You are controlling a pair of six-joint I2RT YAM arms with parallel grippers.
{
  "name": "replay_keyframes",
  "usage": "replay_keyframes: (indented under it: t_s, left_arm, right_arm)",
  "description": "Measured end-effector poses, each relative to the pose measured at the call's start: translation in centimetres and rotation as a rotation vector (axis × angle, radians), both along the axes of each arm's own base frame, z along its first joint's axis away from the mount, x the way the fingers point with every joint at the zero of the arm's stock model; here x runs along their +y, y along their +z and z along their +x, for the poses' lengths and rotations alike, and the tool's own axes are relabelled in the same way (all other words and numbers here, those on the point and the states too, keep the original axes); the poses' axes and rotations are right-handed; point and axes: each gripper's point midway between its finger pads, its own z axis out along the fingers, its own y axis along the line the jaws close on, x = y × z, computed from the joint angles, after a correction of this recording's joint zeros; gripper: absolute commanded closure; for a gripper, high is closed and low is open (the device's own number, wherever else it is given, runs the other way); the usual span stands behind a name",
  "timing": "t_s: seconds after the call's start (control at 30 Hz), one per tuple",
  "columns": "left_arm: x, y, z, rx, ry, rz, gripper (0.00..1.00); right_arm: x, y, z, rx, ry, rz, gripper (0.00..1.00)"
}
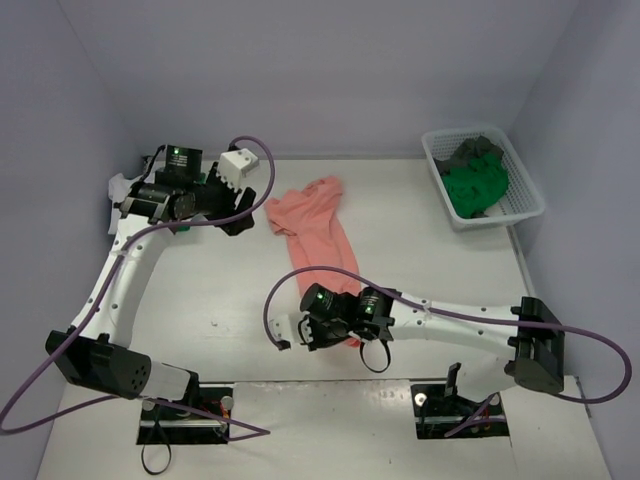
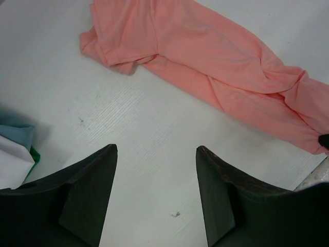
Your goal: Fold and stack the t-shirts
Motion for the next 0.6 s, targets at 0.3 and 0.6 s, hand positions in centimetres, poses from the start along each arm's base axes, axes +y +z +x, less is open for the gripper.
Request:
replay_keyframes:
  t_s: [0.3, 0.6]
  left_arm:
    - [0.5, 0.5, 0.3, 0.001, 0.018, -0.027, 0.43]
    - [0.4, 0.0, 1.1, 0.02, 0.018, -0.03, 0.43]
  right_arm:
    - [0.3, 3.0, 7.5, -0.042, -0.071, 0.047, 1.0]
    - [1.1, 2.8, 14.1, -0.016, -0.093, 0.077, 1.0]
